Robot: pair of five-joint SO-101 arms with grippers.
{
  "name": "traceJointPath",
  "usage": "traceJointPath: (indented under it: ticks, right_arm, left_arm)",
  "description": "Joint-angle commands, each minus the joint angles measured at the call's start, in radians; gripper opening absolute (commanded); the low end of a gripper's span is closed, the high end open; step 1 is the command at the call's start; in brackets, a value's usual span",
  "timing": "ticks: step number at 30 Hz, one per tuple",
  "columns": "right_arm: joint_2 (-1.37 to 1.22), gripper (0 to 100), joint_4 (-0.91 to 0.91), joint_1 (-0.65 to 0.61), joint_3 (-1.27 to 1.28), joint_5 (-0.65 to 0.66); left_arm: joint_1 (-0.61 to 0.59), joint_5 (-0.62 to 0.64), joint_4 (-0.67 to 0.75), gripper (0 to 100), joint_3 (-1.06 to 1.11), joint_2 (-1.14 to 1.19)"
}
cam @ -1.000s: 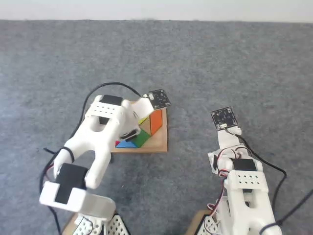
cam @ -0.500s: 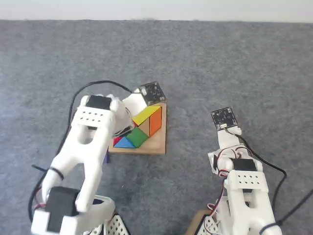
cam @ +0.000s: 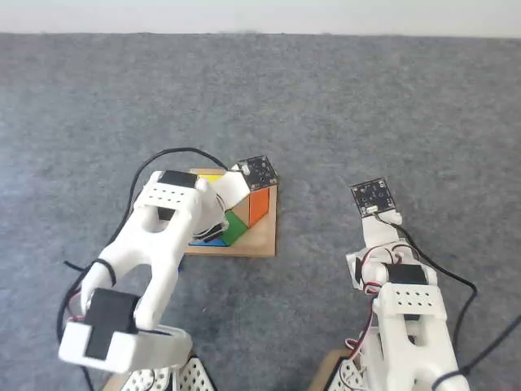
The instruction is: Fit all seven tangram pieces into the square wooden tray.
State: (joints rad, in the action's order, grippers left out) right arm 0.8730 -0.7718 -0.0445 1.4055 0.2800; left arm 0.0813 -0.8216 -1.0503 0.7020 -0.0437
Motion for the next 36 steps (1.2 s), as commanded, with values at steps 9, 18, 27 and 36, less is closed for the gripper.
traceJointPath:
  ticks: [9,18,27,36]
  right_arm:
    - [0.016,6.1,0.018,0.008,-0.003,0.011]
    - [0.016,6.1,0.018,0.008,-0.003,0.011]
    - [0.015,6.1,0.018,0.008,0.000,0.009]
    - [0.024,6.1,0.019,0.007,0.009,0.009]
  left_arm:
    - [-0.002,-0.008,-0.161,12,-0.053,-0.252]
    - [-0.319,0.049,-0.282,12,-0.045,-0.497]
    - [-0.503,0.051,-0.433,12,-0.102,-0.227]
    - [-0.443,0.106,-0.433,12,-0.199,-0.052]
